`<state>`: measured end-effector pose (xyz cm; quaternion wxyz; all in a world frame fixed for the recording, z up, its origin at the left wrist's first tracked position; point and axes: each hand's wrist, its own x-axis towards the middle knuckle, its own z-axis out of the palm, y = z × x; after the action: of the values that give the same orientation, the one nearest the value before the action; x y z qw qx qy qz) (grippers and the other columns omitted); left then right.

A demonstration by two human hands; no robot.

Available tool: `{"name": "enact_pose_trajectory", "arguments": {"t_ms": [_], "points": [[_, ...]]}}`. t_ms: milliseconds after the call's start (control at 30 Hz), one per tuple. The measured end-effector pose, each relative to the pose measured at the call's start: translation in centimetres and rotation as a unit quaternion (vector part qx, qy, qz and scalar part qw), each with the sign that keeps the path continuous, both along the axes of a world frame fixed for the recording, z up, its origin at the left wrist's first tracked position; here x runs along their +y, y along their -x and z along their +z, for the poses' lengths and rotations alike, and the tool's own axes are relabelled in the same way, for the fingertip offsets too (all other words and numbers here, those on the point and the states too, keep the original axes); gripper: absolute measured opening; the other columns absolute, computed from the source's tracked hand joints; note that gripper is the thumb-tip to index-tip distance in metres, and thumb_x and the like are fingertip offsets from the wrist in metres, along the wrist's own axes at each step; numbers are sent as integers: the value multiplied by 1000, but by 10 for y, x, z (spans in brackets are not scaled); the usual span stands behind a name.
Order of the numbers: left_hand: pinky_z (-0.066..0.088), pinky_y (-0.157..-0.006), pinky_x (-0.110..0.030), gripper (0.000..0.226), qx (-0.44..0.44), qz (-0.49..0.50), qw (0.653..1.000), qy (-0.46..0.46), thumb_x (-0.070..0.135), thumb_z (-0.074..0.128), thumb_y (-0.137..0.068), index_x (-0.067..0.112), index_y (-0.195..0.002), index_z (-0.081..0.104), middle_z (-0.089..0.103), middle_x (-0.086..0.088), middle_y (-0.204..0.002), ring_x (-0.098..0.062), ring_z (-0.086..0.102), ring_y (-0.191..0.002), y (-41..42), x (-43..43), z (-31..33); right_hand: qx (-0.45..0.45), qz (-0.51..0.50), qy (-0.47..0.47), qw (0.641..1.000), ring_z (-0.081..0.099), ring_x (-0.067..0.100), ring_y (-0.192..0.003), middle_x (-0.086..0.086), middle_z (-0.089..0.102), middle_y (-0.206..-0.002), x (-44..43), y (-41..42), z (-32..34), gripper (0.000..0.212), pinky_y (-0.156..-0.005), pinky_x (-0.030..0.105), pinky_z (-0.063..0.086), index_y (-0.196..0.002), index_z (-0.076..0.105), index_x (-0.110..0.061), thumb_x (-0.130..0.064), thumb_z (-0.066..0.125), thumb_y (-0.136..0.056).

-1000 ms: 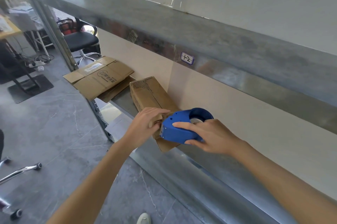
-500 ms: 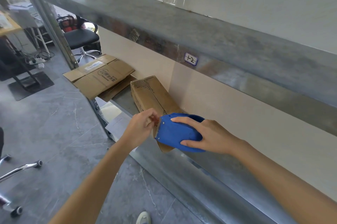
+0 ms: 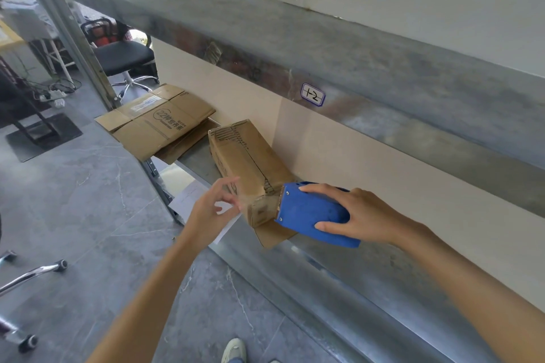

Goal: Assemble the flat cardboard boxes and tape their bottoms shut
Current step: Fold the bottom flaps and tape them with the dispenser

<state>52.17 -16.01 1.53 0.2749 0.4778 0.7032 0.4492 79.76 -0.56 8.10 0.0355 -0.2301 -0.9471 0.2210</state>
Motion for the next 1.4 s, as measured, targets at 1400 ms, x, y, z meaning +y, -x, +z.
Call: {"name": "enact_pose_trajectory", "arguments": {"t_ms": [1400], "points": [[25,-118,-56,16,144,-209,956,-148,8,80,-80,12,-93,71,60,2,-135,-17,39,-142,70,66,-49,-104,-119,-23,987,50,-12,-74,-52,43,-83,-19,27,-10,66,-55,15,30,-138,18,-70,-53,59,-89]]}}
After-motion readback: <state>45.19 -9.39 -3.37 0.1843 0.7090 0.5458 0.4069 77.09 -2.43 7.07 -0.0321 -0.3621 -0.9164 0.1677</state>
